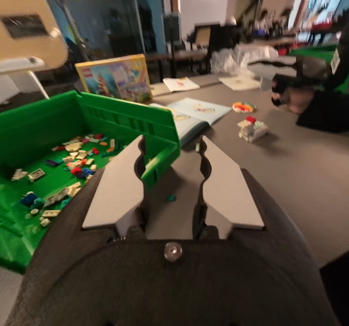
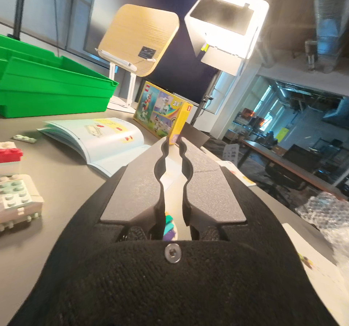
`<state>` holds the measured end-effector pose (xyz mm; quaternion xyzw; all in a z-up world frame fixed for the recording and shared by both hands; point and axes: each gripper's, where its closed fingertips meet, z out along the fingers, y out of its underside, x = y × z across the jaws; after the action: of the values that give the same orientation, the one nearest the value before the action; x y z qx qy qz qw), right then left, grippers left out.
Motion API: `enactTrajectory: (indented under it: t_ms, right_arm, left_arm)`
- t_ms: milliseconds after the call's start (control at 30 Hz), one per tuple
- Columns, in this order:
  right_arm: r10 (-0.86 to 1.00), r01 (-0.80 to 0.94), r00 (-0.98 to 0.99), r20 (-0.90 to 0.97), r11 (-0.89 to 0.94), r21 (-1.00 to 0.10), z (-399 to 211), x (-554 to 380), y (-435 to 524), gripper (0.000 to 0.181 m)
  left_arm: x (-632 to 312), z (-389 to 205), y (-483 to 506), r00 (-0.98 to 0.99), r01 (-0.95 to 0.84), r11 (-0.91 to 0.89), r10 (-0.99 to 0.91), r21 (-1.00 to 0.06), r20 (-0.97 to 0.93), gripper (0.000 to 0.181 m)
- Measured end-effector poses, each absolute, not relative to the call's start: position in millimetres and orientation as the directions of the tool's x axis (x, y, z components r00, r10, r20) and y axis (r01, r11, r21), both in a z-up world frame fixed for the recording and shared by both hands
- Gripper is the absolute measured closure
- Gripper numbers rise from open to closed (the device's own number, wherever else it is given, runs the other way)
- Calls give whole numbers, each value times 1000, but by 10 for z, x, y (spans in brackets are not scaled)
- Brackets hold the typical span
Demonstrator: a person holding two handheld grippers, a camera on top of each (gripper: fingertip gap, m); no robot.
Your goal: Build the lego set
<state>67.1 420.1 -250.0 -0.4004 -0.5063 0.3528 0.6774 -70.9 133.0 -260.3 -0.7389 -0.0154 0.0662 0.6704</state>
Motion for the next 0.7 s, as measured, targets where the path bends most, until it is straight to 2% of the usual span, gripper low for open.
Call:
enactTrajectory:
  t_ms: [200,467,700]
  right_arm:
    - [850,-23,339,403,436,-900,-2500,750,4408,174]
    - [807,31,421,414,444,-896,-2512,843,4575,174]
    - [824,14,395,405,435,-900,-2516,808,4539,174]
  left_arm:
    - [-755,-2429,1363,993,-32,94,119,-995,-21,125]
    - [-489,-2451,1694,988,-151,134,33,-979,-148,129]
    - [-404,-2616,1816,974,-226,51,3,-973,-226,132]
